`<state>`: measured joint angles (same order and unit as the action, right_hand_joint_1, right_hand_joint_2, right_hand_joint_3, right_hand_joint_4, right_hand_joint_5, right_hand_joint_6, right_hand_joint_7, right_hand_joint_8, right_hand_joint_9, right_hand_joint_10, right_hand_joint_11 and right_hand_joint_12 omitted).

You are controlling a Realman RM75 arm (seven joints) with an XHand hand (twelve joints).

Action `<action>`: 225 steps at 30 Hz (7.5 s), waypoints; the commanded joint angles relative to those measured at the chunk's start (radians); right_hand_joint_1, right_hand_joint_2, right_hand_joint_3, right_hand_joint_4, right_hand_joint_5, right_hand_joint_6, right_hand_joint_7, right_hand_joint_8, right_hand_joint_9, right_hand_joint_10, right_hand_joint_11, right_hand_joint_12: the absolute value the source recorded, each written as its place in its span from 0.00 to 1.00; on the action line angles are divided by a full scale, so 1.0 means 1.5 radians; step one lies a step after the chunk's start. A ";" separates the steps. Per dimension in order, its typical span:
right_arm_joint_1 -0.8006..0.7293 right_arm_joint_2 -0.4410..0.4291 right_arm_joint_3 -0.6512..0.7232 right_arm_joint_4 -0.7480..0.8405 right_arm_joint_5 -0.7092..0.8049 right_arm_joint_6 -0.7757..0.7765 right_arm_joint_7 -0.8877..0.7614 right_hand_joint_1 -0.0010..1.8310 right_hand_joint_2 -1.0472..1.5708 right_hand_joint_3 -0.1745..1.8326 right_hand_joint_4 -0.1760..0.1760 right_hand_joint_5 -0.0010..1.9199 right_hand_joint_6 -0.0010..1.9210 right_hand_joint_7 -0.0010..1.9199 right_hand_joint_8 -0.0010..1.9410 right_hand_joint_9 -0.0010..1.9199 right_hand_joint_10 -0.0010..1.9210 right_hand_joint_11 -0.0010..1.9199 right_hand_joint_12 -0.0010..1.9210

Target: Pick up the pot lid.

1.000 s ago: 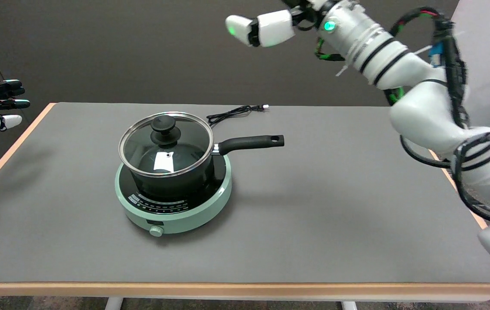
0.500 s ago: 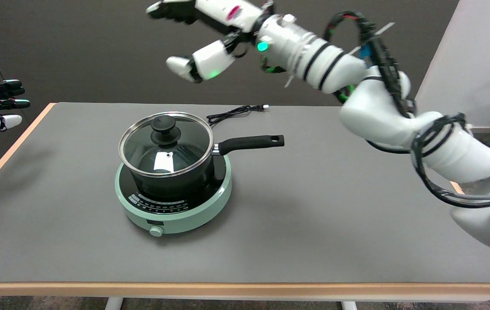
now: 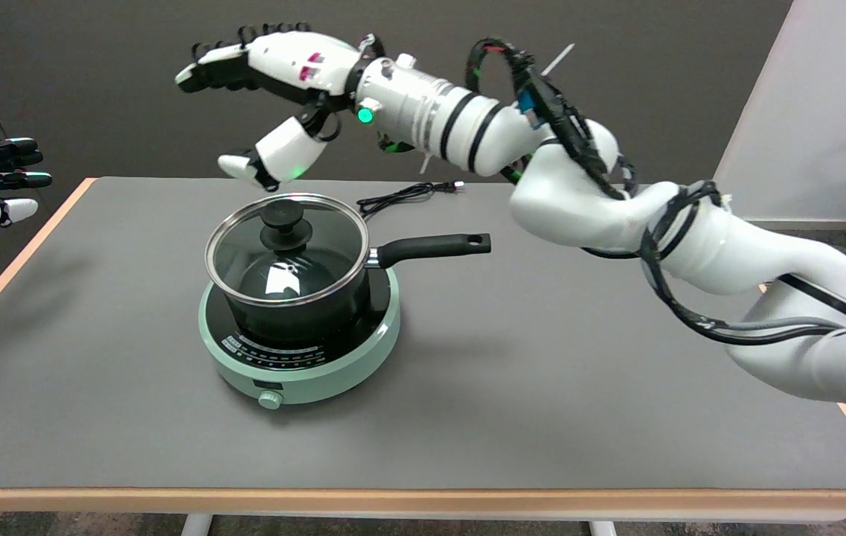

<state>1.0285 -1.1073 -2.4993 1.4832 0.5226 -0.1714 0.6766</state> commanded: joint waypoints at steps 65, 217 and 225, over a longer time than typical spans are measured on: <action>-0.023 -0.002 -0.064 -0.047 0.000 -0.061 -0.194 0.46 0.61 0.57 0.90 0.25 0.11 0.29 0.09 0.31 0.18 0.21 0.38; -0.021 -0.005 -0.064 -0.087 0.089 -0.028 -0.195 0.74 0.75 0.31 1.00 0.38 0.55 0.48 0.62 0.45 0.62 0.33 0.54; -0.019 -0.017 -0.064 -0.087 0.093 -0.024 -0.195 0.74 0.75 0.32 1.00 0.38 0.55 0.48 0.63 0.44 0.65 0.33 0.54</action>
<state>0.9958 -1.1181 -2.5967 1.3573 0.6496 -0.2262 0.3844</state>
